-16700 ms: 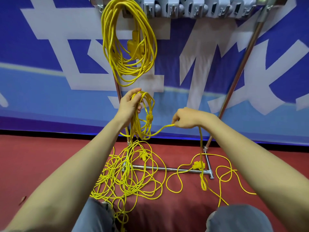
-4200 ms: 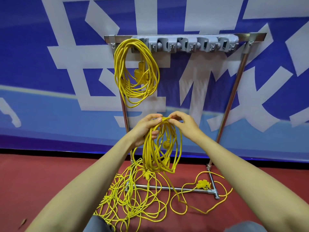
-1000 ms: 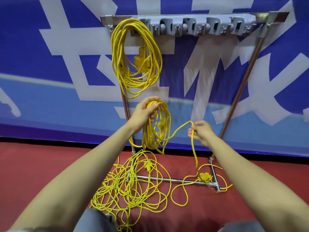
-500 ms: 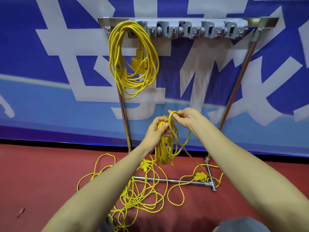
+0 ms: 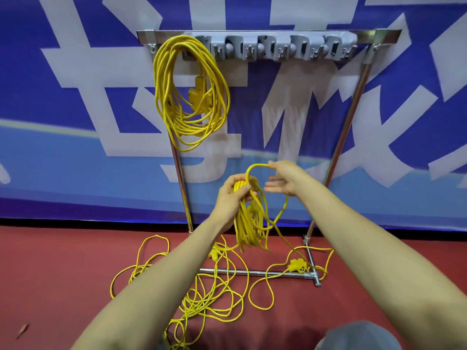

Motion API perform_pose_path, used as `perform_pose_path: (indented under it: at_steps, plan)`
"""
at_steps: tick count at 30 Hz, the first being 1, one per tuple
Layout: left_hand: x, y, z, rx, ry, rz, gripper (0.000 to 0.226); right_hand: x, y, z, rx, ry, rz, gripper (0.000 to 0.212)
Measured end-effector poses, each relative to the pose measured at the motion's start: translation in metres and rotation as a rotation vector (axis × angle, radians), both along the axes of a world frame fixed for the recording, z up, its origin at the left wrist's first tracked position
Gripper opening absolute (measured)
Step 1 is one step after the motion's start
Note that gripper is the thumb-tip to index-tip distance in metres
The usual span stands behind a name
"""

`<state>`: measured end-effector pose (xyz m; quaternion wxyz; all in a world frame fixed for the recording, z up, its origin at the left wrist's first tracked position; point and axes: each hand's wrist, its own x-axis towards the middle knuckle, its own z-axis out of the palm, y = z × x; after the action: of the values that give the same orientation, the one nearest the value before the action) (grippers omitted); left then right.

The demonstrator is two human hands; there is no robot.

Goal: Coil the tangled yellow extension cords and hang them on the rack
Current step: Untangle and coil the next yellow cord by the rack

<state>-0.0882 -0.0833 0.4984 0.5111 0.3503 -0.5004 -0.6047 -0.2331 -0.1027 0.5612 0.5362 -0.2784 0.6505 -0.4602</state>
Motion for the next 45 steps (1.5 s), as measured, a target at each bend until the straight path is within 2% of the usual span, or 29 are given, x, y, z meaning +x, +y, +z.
perform_pose_path:
  at_steps: [2, 3, 6, 8, 10, 11, 13, 15, 18, 23, 27, 30, 34, 37, 43, 45]
  plan:
    - [0.007, -0.006, 0.001, 0.037, 0.019, 0.041, 0.017, -0.008, 0.014, -0.015, -0.004, 0.377, 0.252, 0.042]
    - [0.01, -0.009, 0.002, 0.046, 0.019, 0.043, 0.016, -0.009, 0.02, -0.025, -0.027, 0.474, 0.351, 0.055]
    - [0.015, -0.014, 0.004, 0.05, -0.008, 0.044, 0.016, -0.004, 0.036, -0.057, -0.159, 0.54, 0.468, 0.097]
    - [0.02, -0.016, 0.007, 0.048, -0.005, 0.087, 0.016, -0.001, 0.041, -0.075, -0.273, 0.511, 0.472, 0.103]
    - [0.027, -0.019, 0.013, 0.045, 0.021, 0.134, 0.018, 0.005, 0.044, -0.086, -0.336, 0.468, 0.526, 0.096]
    - [0.031, -0.02, 0.015, 0.048, 0.03, 0.145, 0.018, 0.007, 0.043, -0.09, -0.352, 0.536, 0.583, 0.084]
    - [0.037, -0.022, 0.02, 0.056, 0.046, 0.146, 0.019, 0.011, 0.039, -0.096, -0.438, 0.809, 0.647, 0.046]
    - [0.041, -0.022, 0.024, 0.045, 0.038, 0.142, 0.019, 0.017, 0.036, -0.096, -0.516, 0.9, 0.624, 0.021]
    - [0.048, -0.022, 0.026, 0.021, 0.024, 0.136, 0.017, 0.021, 0.032, -0.089, -0.555, 0.949, 0.599, 0.008]
    - [0.055, -0.025, 0.019, 0.06, 0.056, 0.15, 0.027, -0.008, 0.032, -0.082, -0.489, 0.961, 0.461, 0.006]
    - [0.05, -0.023, 0.008, 0.096, 0.001, 0.15, 0.03, -0.033, 0.033, -0.075, -0.288, 0.936, 0.279, 0.013]
    - [0.039, -0.012, -0.003, 0.106, -0.045, 0.102, 0.031, -0.045, 0.033, -0.076, 0.008, 1.07, 0.386, 0.016]
    - [0.023, 0.0, -0.014, 0.162, -0.031, 0.085, 0.031, -0.062, 0.042, -0.078, 0.162, 1.148, 0.406, 0.026]
    - [0.008, 0.009, -0.02, 0.197, -0.029, 0.052, 0.031, -0.071, 0.052, -0.066, 0.269, 1.071, 0.498, 0.017]
    - [-0.032, 0.026, -0.019, 0.195, -0.058, -0.041, 0.024, -0.078, 0.07, -0.042, 0.321, 0.84, 0.56, 0.022]
    - [-0.043, 0.03, -0.02, 0.187, -0.07, -0.06, 0.02, -0.074, 0.078, -0.029, 0.276, 0.716, 0.586, 0.021]
